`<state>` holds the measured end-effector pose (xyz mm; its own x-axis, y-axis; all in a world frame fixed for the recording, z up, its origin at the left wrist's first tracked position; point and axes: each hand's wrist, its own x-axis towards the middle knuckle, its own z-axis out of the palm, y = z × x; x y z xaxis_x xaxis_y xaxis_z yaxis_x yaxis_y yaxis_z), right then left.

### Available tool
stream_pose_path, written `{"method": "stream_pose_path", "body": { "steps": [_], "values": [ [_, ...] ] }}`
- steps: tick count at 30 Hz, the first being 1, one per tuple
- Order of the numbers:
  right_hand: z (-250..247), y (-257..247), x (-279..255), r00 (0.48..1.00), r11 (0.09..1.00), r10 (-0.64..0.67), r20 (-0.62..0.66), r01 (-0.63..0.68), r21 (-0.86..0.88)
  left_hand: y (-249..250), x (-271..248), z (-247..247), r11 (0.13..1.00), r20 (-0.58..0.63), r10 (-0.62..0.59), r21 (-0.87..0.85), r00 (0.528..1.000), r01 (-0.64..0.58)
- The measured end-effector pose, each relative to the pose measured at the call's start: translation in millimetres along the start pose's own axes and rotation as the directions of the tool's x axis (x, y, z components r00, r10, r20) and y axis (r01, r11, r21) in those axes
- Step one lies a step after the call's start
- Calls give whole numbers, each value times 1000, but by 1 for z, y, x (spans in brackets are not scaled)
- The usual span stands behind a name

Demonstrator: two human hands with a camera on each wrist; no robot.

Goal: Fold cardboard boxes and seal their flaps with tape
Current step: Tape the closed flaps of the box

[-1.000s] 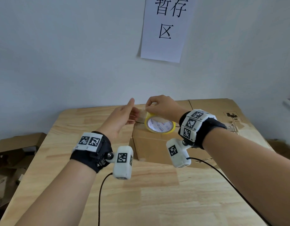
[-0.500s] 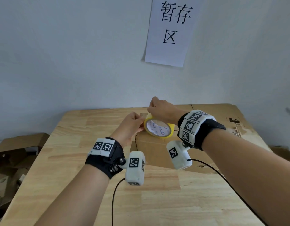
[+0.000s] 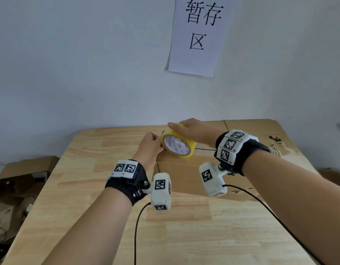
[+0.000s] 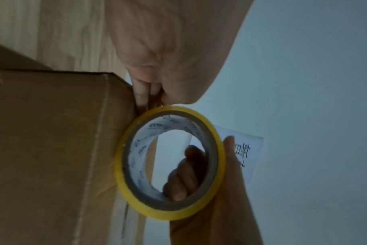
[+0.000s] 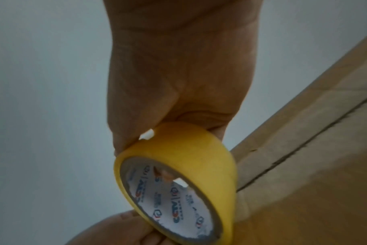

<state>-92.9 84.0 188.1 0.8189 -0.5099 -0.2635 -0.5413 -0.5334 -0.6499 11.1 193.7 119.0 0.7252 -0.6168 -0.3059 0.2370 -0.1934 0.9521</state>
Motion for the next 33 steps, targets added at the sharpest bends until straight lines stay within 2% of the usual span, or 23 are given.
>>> {"method": "stream_pose_path", "body": {
  "steps": [4, 9, 14, 18, 20, 23, 26, 28, 33],
  "values": [
    [-4, 9, -3, 998, 999, -44, -44, 45, 15, 0, 2, 3, 988, -53, 68, 140, 996, -60],
    [-9, 9, -2, 989, 996, -82, -124, 76, -48, 1, 10, 2, 996, -71, 53, 75, 996, -48],
    [-26, 10, -5, 988, 959, -71, -136, 30, -282, 0, 9, 5, 998, -57, 58, -1, 997, -58],
    [-21, 6, -3, 990, 917, -76, -119, 22, -398, -2, 10, 4, 997, -59, 70, -35, 996, -72],
    [-20, 4, -3, 993, 924, -81, -92, 40, -380, -2, 10, 4, 995, -49, 79, -60, 996, -81],
    [-28, 8, -4, 998, 971, -36, -43, 25, -239, -3, 10, 2, 994, -42, 87, -59, 995, -90],
    [-31, 17, -5, 995, 996, -22, -95, 13, -93, -6, 13, 0, 994, -23, 81, -66, 996, -83],
    [-28, 19, -6, 992, 995, -25, -125, 13, -99, -6, 13, 0, 994, -28, 87, -67, 996, -89],
    [-23, 13, -7, 986, 964, -14, -163, -30, -266, -5, 8, 3, 993, -39, 100, -58, 994, -102]
  ]
}}
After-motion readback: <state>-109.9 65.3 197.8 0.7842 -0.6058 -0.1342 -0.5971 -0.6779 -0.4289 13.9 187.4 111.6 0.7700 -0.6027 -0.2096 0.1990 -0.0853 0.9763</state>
